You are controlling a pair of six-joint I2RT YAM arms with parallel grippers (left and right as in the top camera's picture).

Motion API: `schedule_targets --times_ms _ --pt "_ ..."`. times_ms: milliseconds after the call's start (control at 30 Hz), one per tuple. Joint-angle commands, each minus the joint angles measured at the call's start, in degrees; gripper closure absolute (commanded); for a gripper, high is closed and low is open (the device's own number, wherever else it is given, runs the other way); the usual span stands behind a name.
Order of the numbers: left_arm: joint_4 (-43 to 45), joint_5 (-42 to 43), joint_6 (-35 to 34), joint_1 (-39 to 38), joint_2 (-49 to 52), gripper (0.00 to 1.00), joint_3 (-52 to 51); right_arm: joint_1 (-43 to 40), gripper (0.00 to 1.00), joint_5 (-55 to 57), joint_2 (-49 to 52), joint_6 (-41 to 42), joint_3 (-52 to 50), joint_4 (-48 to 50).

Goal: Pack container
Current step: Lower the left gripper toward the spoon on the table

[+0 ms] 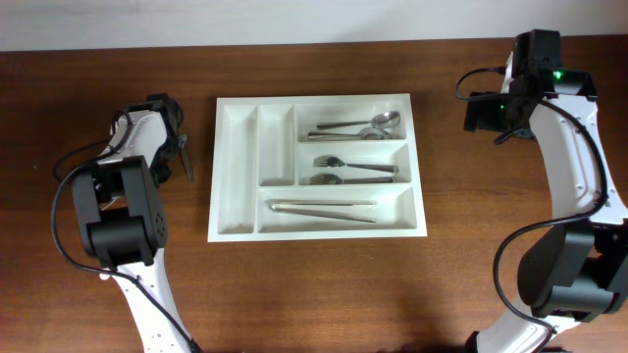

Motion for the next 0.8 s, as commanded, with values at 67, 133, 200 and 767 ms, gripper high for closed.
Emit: schedule_targets --times_ms 67,133,200,767 --pt "1.05 3.41 -0.35 0.55 3.08 0.45 -0.98 -0.09 0.01 -0.15 -1.81 0.68 0.57 0.04" --pt "1.51 3.43 -0.35 0.55 3.08 0.45 -0.98 -0.09 0.01 -0.15 -1.81 0.66 0.57 0.04" --pt "2.12 3.41 -0.35 0.55 3.08 0.50 -0.98 -0.09 0.01 -0.15 -1.81 0.68 0.57 0.04" --pt "3.10 3.43 -0.33 0.55 3.08 0.98 -0.98 -0.09 0.01 -0.15 -1.81 0.68 0.57 0.04"
